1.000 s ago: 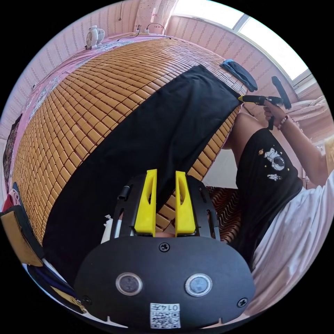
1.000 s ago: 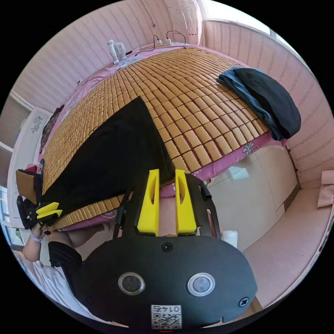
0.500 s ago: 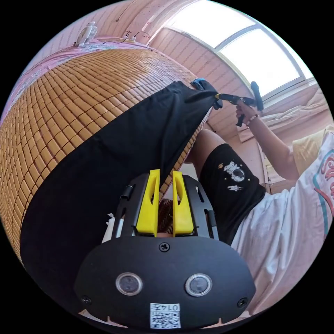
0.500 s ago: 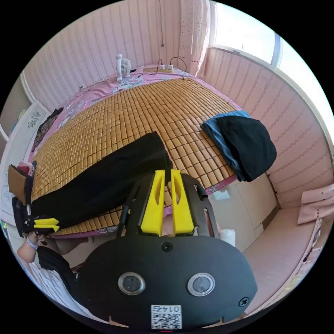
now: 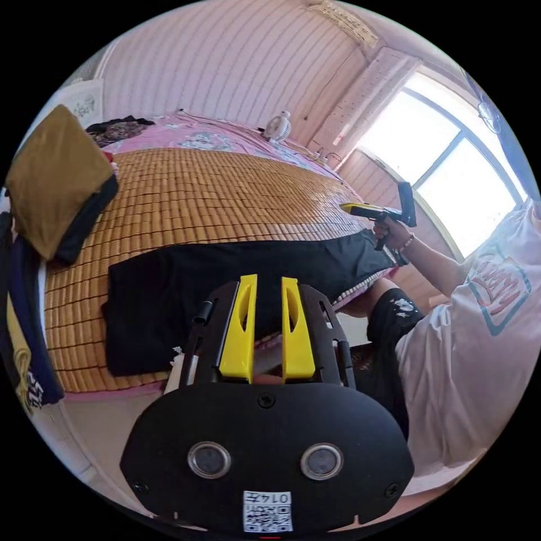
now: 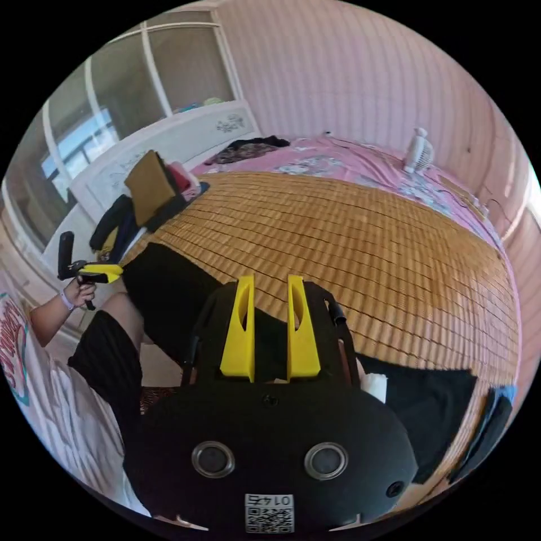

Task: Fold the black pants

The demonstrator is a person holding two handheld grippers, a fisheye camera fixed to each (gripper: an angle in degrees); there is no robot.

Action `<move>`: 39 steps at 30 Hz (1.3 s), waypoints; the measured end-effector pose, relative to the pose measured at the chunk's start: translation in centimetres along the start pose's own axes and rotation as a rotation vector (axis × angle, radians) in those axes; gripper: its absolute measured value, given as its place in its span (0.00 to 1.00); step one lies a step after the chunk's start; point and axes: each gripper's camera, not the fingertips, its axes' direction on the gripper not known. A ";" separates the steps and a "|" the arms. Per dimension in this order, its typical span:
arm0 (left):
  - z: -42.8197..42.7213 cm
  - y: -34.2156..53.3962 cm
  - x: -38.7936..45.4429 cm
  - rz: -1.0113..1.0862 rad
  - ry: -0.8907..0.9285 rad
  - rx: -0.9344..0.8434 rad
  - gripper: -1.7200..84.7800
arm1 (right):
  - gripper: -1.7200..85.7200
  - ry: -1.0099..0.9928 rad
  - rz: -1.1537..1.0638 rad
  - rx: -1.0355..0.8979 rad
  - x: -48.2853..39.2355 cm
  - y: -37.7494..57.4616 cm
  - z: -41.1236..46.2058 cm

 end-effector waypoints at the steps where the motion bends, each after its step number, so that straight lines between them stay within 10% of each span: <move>1: -1.5 1.2 -1.7 -0.023 -0.052 -0.009 0.13 | 0.14 -0.086 -0.121 -0.053 -2.6 -3.0 4.5; 13: -6.8 7.3 -13.0 -0.102 -0.199 0.053 0.17 | 0.12 -0.240 -0.425 -0.510 -13.6 -16.7 34.2; 27: -8.3 5.3 -20.0 0.114 -0.039 0.030 0.23 | 0.03 -1.029 -0.661 -0.584 -12.6 -19.3 34.3; 32: -9.6 5.5 -21.0 0.145 0.064 -0.079 0.03 | 0.03 -1.086 -0.676 -0.607 -12.5 -18.6 36.3; 39: -11.9 8.5 -23.1 -0.011 0.128 -0.094 0.01 | 0.03 -0.727 -0.553 -0.595 -11.5 -18.5 40.9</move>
